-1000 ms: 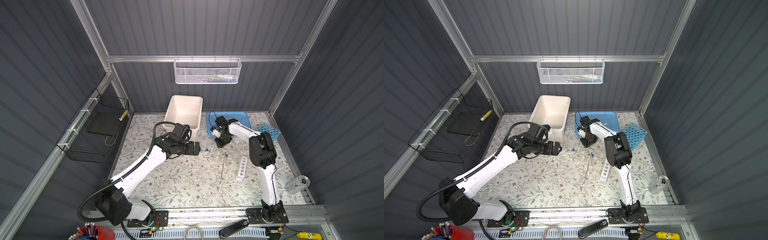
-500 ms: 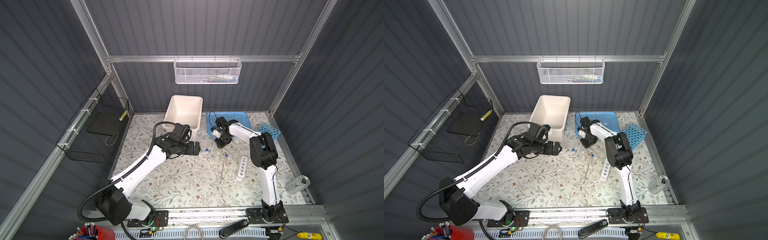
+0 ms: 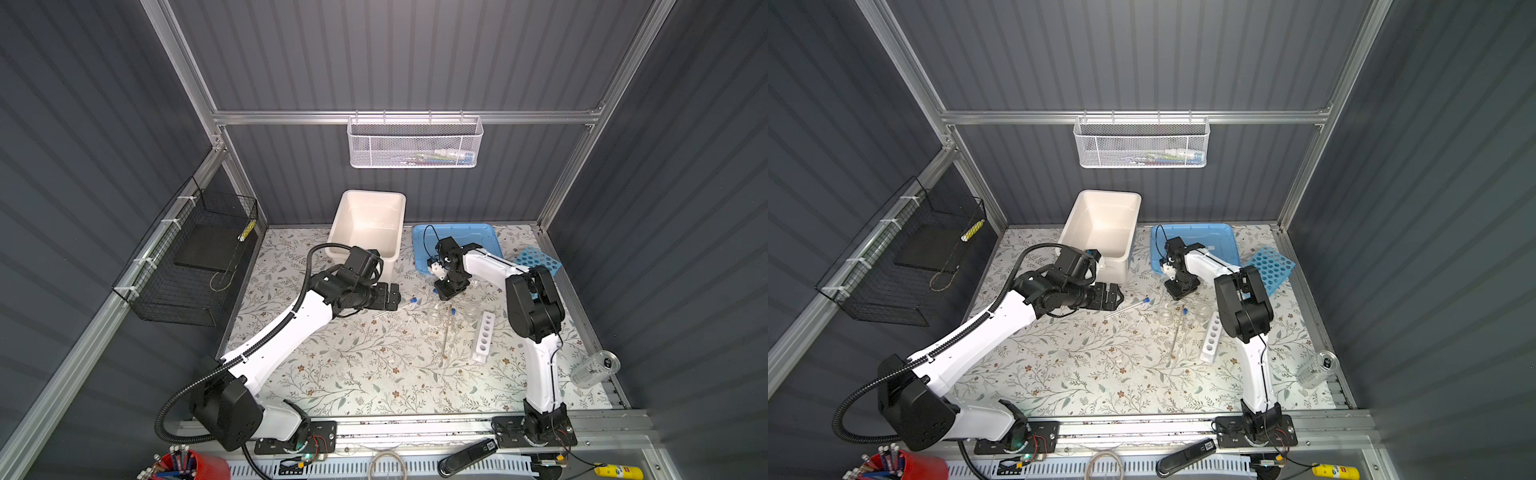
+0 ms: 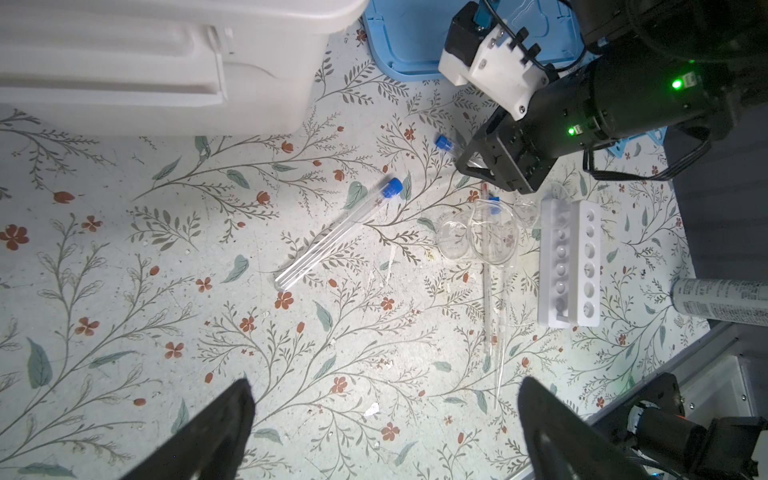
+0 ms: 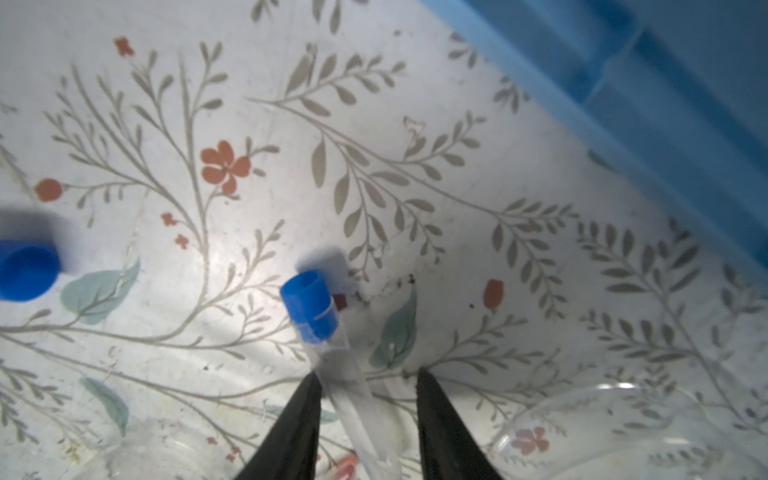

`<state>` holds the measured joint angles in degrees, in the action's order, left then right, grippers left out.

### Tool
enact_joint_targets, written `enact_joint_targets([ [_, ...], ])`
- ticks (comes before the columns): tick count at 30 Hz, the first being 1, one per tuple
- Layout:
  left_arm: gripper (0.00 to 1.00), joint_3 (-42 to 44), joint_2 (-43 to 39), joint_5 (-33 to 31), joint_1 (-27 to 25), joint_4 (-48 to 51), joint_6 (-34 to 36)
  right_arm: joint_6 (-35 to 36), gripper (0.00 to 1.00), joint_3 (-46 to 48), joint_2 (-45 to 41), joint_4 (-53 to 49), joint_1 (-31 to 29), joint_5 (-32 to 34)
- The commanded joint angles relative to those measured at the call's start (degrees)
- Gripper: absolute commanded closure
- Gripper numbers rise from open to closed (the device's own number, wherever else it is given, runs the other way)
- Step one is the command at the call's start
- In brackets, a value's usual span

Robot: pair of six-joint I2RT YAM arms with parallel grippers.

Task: Organize the chemistry lab equipment
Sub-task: 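Lift the blue-capped test tube upright with the right gripper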

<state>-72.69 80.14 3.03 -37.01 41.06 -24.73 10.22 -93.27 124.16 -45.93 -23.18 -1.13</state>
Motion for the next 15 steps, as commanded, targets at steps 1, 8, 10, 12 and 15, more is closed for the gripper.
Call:
enact_joint_targets([
  [1,0.0,-0.5,-0.69,0.27,0.48,0.4,-0.23,-0.98,0.6,3.66,0.49,-2.66,0.51,0.56],
  [8,0.0,-0.23,-0.86,0.4,0.5,0.17,-0.41,-2.33,0.61,3.39,0.94,-3.28,0.5,0.25],
  [10,0.0,-0.16,-1.12,0.41,0.48,0.16,-0.41,-2.69,0.62,3.45,1.06,-3.18,0.5,0.08],
  [12,0.0,-0.17,-1.3,0.31,0.48,0.25,-0.42,-2.96,0.63,3.46,1.26,-3.16,0.51,-0.02],
  [15,0.0,-0.17,-1.22,0.4,0.52,0.31,-0.41,-3.27,0.63,3.54,1.09,-3.34,0.53,0.07],
])
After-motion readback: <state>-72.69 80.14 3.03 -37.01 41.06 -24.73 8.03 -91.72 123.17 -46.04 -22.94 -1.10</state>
